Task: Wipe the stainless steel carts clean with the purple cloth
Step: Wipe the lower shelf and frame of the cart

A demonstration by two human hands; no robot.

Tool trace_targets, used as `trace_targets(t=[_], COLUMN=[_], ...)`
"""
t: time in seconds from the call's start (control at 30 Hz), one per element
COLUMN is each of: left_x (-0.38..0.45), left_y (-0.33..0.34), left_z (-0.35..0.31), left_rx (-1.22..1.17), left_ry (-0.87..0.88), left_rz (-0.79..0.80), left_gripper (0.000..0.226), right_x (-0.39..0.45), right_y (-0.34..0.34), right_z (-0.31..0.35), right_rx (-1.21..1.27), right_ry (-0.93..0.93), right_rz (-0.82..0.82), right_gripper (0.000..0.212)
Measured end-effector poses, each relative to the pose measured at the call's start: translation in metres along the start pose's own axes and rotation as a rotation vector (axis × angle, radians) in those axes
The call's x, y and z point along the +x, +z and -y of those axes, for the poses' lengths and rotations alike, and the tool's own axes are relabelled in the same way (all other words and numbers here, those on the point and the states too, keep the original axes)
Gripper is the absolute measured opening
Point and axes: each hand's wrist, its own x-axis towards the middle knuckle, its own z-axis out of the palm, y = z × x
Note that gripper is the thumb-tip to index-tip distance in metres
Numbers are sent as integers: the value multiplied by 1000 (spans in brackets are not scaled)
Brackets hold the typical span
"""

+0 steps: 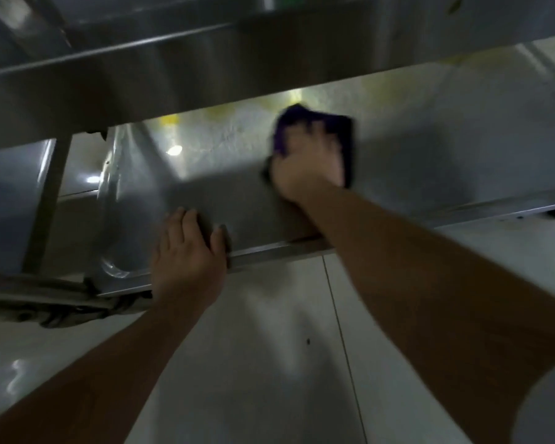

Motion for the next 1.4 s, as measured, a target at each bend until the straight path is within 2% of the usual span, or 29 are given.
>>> trace_targets(t=[0.07, 0.1, 0.2, 0.27, 0.33, 0.43, 0.5, 0.57, 0.6, 0.67, 0.73, 0.8, 0.87, 1.03, 1.2, 1.3, 1.4], left_x=[1, 3, 15, 23, 26, 17, 8, 3, 3, 7, 14, 15, 13, 11, 13, 14, 15], left_y=[-3, -4, -11, -16, -22, -28, -29, -28, -26, -26, -22, -20, -22, -18, -18, -18, -18], left_z=[2, 3, 18, 37, 61, 95, 108, 110, 113, 109, 115, 118, 115, 109, 108, 108, 108], left_rx=[3, -11, -35, -32, -2, 115, 150, 129, 120, 132, 105, -75, -111, -30, -3, -17, -16], left_ry=[0, 4, 46, 81, 62, 83, 114, 140, 151, 115, 54, -15, -22, -24, -42, -40, -52], left_rz=[49, 89, 184, 196, 167, 110, 125, 117, 92, 154, 201, 144, 112, 117, 133, 138, 184], left_gripper=[63, 60, 55, 48, 46, 54, 63, 61, 60, 77, 88, 79, 70, 67, 70, 79, 75], right_x=[-7, -9, -9, -10, -8, -10, -14, -16, -16, -18, -17, -21, -21, -47, -83, -97, -111], right_y=[17, 22, 24, 18, 7, -4, 1, 12, 21, 35, 51, 61, 63, 51, 30, 20, 17], right_z=[64, 81, 81, 53, 14, -18, -4, 30, 52, 94, 139, 168, 174, 121, 53, 28, 12], right_rx=[16, 9, 1, -16, -14, 64, 61, 65, 61, 44, 24, -6, -24, -64, -96, -109, -178], right_ry=[-349, -449, -518, -426, -171, 243, 339, 346, 313, 153, -172, -473, -596, -686, -631, -619, -655], right_rz=[192, 269, 262, 143, 1, 20, 22, 15, 29, 66, 136, 211, 259, 299, 327, 315, 311], right_gripper=[64, 64, 62, 59, 56, 64, 66, 68, 69, 69, 68, 65, 64, 68, 74, 80, 89])
